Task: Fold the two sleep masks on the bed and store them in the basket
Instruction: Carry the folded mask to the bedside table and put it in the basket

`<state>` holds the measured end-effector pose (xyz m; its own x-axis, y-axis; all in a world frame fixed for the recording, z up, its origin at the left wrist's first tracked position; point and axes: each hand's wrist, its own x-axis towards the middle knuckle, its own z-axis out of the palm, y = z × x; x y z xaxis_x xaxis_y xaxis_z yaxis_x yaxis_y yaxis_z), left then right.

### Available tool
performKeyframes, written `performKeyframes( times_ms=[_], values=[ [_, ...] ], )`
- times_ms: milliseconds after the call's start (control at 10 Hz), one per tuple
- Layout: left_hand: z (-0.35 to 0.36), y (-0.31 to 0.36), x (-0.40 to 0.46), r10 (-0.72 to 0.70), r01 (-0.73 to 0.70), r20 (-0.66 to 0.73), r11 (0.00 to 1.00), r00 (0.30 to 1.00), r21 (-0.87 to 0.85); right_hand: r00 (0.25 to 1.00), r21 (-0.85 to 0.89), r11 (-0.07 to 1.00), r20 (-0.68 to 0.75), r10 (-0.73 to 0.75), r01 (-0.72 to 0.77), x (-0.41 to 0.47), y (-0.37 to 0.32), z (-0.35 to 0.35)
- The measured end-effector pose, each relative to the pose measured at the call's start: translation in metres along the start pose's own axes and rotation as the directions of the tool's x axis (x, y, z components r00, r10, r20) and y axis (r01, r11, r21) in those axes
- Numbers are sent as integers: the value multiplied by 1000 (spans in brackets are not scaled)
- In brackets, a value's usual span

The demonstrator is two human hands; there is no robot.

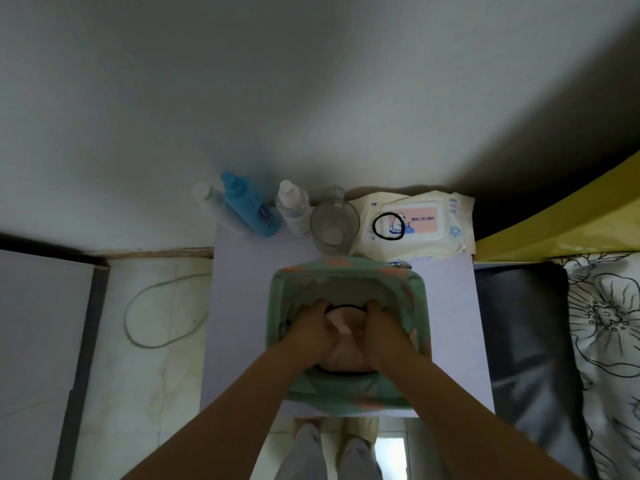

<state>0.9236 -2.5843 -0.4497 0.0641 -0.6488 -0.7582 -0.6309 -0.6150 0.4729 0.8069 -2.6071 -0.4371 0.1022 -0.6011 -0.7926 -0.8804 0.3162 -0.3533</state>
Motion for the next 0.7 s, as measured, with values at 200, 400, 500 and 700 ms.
performKeyframes(
  times_ms=[200,400,500,700],
  values=[
    [-11,6,-14,25,-26,-33,998,999,-50,993,-86,996,-115,-36,26,-8,-3,0],
    [-25,19,-39,53,-53,-77,999,996,-7,986,-191,979,-138,-95,68,-34,-9,-12],
    [-34,29,-56,67,-64,-95,997,993,33,985,-154,982,-116,-128,109,-51,-12,-21],
    [-49,40,-96,114,-107,-47,985,992,139,983,-152,978,-94,-157,142,-88,-12,-41]
  ],
)
